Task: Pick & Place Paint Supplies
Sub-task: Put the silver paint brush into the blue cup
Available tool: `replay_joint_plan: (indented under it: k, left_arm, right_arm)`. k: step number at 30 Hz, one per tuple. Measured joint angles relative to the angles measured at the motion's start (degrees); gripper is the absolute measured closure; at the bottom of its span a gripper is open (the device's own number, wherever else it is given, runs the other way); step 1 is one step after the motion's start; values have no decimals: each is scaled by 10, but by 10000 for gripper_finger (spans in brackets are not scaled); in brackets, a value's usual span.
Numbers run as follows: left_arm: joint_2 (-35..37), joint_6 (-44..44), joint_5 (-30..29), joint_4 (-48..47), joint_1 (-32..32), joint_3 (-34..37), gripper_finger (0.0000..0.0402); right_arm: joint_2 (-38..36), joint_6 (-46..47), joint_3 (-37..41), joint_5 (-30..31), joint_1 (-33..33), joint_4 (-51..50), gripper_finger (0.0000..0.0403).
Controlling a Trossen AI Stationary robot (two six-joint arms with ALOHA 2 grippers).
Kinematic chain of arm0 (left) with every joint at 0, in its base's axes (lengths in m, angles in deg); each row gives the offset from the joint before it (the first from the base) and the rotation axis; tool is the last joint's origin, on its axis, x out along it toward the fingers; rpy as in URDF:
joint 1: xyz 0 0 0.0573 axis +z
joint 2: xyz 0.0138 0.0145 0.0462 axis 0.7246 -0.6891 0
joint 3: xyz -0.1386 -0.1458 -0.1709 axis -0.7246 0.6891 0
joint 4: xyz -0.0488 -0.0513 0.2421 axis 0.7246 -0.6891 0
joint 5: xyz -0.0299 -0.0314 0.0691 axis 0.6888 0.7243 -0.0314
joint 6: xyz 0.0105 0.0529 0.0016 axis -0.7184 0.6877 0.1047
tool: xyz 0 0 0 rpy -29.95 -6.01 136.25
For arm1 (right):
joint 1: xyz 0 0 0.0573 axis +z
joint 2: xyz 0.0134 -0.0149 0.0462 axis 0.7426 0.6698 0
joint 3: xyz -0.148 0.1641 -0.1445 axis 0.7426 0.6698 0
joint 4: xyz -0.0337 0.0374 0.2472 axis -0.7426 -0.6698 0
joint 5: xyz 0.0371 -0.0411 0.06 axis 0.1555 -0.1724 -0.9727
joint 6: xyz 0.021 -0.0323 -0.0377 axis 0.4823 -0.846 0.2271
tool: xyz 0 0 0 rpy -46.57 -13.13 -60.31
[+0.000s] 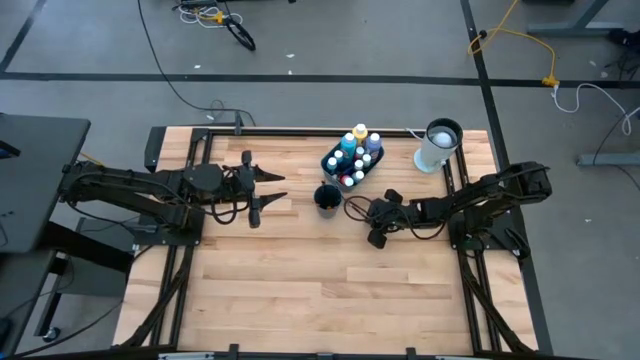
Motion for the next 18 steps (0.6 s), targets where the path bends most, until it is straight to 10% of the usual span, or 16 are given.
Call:
replay_joint_plan:
  k: [18]
  left_arm:
    - [0, 1, 0, 0, 0, 0, 213]
  right_arm:
    - [-1, 25, -1, 28, 23, -20, 341]
